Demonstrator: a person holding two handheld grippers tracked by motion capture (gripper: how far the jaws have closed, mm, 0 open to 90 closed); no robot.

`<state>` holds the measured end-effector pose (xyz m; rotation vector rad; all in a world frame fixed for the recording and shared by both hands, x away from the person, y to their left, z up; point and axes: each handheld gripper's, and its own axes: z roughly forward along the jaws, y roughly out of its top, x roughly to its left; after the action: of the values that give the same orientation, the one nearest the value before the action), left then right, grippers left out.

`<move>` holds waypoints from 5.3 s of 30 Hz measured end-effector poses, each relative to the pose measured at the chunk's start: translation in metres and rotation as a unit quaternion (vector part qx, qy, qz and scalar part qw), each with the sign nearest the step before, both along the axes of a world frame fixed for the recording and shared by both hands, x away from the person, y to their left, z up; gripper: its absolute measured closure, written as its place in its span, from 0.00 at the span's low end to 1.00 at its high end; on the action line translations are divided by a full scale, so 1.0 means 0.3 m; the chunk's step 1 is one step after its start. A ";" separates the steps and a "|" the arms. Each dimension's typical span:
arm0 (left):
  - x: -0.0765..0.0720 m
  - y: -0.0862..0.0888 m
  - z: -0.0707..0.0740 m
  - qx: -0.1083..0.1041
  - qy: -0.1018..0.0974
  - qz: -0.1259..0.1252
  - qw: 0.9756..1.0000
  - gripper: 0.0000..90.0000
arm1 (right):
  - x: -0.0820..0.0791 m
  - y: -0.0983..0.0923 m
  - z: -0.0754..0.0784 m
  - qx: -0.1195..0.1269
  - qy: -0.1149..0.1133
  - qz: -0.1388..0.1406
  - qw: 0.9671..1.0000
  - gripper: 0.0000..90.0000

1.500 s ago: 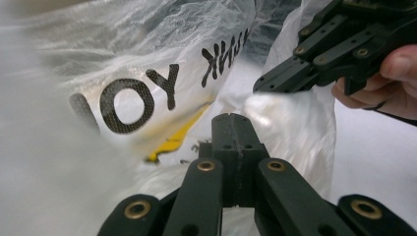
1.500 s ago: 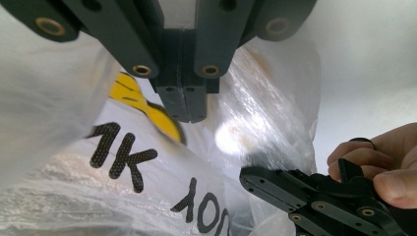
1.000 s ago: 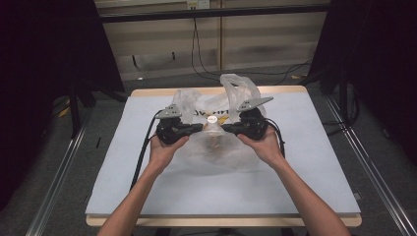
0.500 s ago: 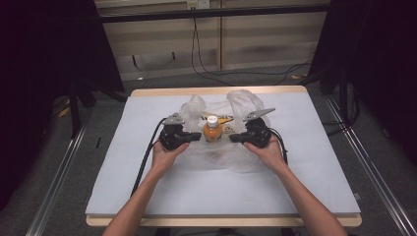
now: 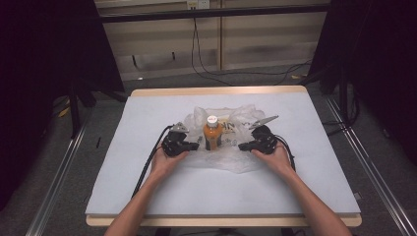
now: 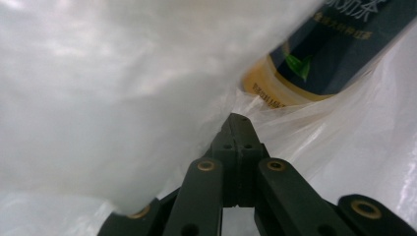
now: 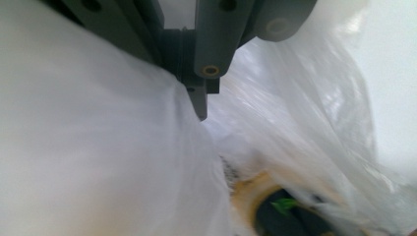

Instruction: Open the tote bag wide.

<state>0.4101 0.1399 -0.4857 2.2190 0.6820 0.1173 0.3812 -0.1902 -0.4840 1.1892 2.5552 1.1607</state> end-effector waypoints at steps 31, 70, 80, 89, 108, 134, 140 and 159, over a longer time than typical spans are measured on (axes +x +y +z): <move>0.037 0.169 -0.015 -0.048 0.026 0.070 0.996 1.00 | 0.018 -0.242 -0.014 0.011 -0.015 -0.148 0.989 1.00; 0.158 -0.076 0.019 -0.011 0.015 0.029 0.999 1.00 | 0.164 -0.060 0.026 0.028 -0.018 -0.067 0.997 1.00; 0.156 -0.016 0.028 0.074 -0.023 0.035 0.996 1.00 | 0.135 -0.157 -0.003 -0.025 -0.021 -0.072 0.997 1.00; 0.169 0.050 0.023 0.051 -0.009 0.063 0.997 1.00 | 0.112 -0.213 0.004 -0.049 -0.032 -0.090 0.994 1.00; 0.016 -0.031 0.229 0.036 -0.035 -0.063 0.997 1.00 | 0.137 -0.039 0.254 -0.017 -0.041 0.026 0.999 1.00; -0.230 -0.184 0.076 0.124 0.009 -0.176 0.977 1.00 | 0.364 0.230 0.072 -0.128 0.111 0.063 0.984 1.00; -0.320 -0.201 0.088 0.149 -0.002 -0.208 0.967 1.00 | 0.410 0.237 0.075 -0.143 0.102 0.038 0.984 1.00; -0.362 -0.174 0.100 0.097 0.010 -0.219 0.971 1.00 | 0.477 0.213 0.074 -0.142 0.100 0.001 0.985 1.00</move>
<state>0.3015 0.0877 -0.4557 2.5068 0.1838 -0.0663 0.5243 -0.1262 -0.4617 1.2888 2.7460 0.6729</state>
